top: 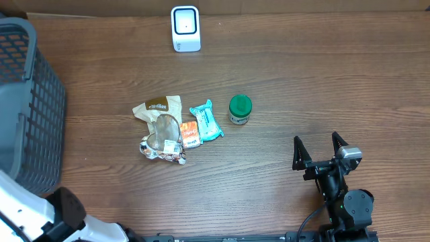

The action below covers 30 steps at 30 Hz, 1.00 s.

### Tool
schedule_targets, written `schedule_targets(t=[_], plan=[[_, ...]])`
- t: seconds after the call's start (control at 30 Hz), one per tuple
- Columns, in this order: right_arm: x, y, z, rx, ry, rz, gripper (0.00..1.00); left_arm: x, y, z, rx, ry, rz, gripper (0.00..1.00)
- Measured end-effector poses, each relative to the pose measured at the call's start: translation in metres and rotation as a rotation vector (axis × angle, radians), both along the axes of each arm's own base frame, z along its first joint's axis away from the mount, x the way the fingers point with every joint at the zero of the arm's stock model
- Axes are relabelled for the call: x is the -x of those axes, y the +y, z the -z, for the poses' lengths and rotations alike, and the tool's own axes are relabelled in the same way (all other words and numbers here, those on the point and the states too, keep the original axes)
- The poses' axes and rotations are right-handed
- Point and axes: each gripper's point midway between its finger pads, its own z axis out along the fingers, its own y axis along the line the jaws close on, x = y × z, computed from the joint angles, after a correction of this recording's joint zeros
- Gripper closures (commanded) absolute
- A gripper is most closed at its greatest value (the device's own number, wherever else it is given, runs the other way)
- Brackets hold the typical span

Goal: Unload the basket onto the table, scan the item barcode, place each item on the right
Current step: 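Reach the left gripper into the basket and grasp the green packet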

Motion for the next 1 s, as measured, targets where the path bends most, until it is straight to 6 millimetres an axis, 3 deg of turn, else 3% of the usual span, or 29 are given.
schedule_targets(t=[0.1,0.2,0.33,0.7,1.0], plan=[[0.000,0.000,0.000,0.000,0.000,0.000,0.00,0.017,0.026,0.016,0.022,0.063,-0.095,0.46],[0.000,0.000,0.000,-0.001,0.000,0.000,0.00,0.020,0.046,0.045,0.067,0.143,-0.143,0.44],[0.000,0.000,0.000,-0.001,0.000,0.000,0.00,0.021,0.060,0.082,0.121,0.237,-0.167,0.42],[0.000,0.000,0.000,0.000,0.000,0.000,0.00,0.045,0.098,0.147,0.161,0.388,-0.199,0.37],[0.000,0.000,0.000,0.000,-0.001,0.000,0.00,0.038,0.120,0.183,0.084,0.460,-0.136,0.36]])
